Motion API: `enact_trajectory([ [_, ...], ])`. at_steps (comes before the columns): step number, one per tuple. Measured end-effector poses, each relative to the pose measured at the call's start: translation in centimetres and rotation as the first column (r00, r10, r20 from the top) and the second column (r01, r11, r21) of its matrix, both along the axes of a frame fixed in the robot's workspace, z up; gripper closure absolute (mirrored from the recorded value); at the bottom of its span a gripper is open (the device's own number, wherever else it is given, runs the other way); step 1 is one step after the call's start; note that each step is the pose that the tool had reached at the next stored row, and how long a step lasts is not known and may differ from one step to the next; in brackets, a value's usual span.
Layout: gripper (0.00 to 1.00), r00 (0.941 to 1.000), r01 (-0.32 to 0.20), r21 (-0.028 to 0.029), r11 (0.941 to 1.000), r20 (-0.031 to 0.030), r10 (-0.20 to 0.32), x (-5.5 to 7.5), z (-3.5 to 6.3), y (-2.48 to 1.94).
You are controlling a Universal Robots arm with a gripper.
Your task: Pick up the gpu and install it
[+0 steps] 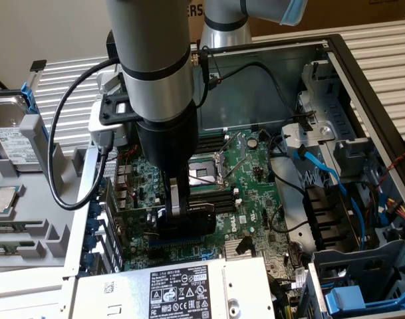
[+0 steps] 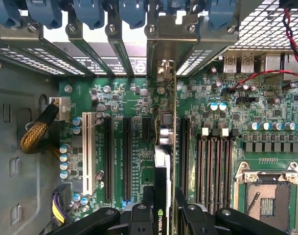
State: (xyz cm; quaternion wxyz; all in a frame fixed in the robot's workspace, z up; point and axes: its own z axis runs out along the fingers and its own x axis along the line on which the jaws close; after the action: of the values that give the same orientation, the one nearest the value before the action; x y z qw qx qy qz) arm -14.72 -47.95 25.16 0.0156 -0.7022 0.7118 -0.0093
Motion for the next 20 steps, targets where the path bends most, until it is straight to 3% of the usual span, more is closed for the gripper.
enact_trajectory([
  [20,0.73,1.0000,0.000,-0.0001,1.0000,0.0002,0.000,-0.07,-0.10,0.00],
])
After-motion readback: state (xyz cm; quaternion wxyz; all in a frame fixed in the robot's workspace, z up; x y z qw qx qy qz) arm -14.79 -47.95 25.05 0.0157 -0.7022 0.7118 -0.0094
